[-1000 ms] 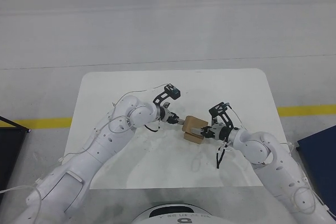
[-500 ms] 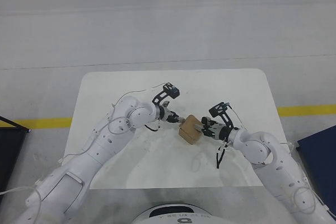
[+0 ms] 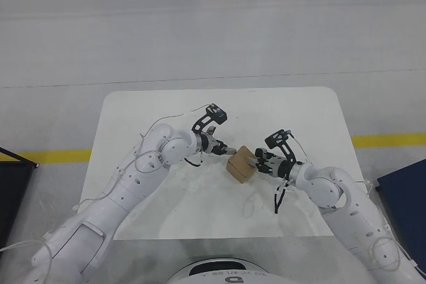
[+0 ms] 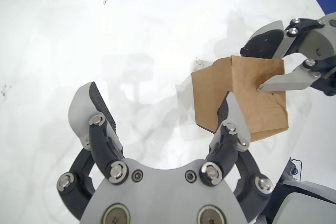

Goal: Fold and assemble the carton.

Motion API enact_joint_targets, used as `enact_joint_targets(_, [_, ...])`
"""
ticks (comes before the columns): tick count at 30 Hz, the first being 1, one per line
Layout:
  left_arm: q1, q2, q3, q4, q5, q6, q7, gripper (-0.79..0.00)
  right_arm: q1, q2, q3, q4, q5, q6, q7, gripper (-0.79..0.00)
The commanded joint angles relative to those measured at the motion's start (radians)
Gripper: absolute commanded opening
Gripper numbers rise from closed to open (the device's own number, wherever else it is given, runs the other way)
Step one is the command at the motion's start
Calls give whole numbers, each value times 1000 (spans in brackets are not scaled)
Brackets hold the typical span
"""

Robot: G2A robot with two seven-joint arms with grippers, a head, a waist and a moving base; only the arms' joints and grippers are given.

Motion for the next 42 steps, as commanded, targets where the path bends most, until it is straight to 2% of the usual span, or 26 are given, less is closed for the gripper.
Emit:
enact_joint_targets(1, [-11,-7,13,15,-3,-3,1,0,0,0,0,0,0,0,0,-502])
enact_joint_targets(10, [-61,-38,58,92,-24,-21,20,0,0,0,0,0,0,0,0,-499])
enact_joint_targets(18, [-84,-54,72,140,-35,-47,25,0,0,0,0,0,0,0,0,-499])
enact_joint_targets(23, [-81,-51,65,130,-44,-80,-11,0,0,0,0,0,0,0,0,-499])
enact_joint_targets(31, [-44,-30,35,54,-43,-100,-94,0,0,0,0,0,0,0,0,-496])
enact_joint_targets(36, [-33,-21,9,39,-42,-91,-85,0,0,0,0,0,0,0,0,-496])
enact_joint_targets(42, [-57,-34,21,80,-52,-99,-34,0,0,0,0,0,0,0,0,-496])
